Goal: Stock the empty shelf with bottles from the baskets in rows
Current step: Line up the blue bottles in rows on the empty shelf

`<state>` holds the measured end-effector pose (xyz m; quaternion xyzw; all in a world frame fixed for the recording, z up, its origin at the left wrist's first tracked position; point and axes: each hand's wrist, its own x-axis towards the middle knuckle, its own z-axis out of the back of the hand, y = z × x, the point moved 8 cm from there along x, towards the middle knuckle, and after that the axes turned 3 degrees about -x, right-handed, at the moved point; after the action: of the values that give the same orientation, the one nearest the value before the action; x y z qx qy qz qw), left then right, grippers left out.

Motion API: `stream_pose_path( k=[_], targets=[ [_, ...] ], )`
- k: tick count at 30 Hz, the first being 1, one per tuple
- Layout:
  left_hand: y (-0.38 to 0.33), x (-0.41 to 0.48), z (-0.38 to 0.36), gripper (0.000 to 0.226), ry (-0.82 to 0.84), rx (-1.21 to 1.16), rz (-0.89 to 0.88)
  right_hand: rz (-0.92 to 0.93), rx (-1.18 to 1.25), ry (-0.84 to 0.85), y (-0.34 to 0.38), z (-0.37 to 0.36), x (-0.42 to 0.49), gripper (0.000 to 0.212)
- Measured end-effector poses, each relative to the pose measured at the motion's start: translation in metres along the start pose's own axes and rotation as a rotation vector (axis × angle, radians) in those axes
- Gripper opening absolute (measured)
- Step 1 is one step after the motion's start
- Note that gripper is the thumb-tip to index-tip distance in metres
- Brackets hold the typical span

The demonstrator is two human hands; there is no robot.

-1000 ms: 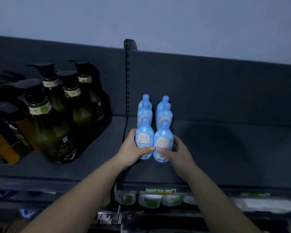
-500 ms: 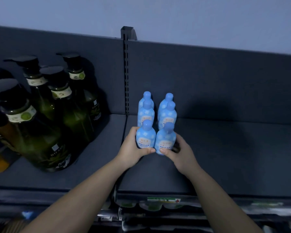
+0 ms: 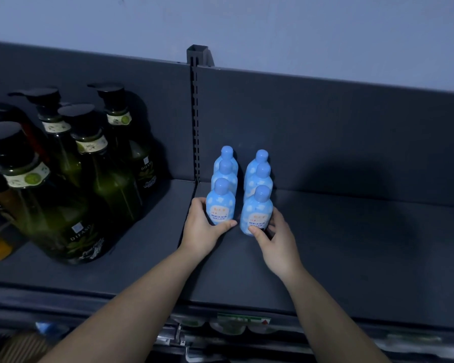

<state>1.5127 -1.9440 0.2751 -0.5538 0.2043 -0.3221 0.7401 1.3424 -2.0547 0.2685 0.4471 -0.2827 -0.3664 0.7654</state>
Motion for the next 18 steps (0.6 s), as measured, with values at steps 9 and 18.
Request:
stream_pose_path(
  k=[9, 18],
  targets=[
    [0.003, 0.001, -0.006, 0.064, -0.005, 0.028, 0.017, -0.077, 0.047, 0.010, -0.021, 0.002, 0.003, 0.061],
    [0.004, 0.003, -0.006, 0.064, -0.002, 0.041, 0.019, -0.018, 0.061, 0.041, -0.011, 0.002, 0.005, 0.053]
  ],
)
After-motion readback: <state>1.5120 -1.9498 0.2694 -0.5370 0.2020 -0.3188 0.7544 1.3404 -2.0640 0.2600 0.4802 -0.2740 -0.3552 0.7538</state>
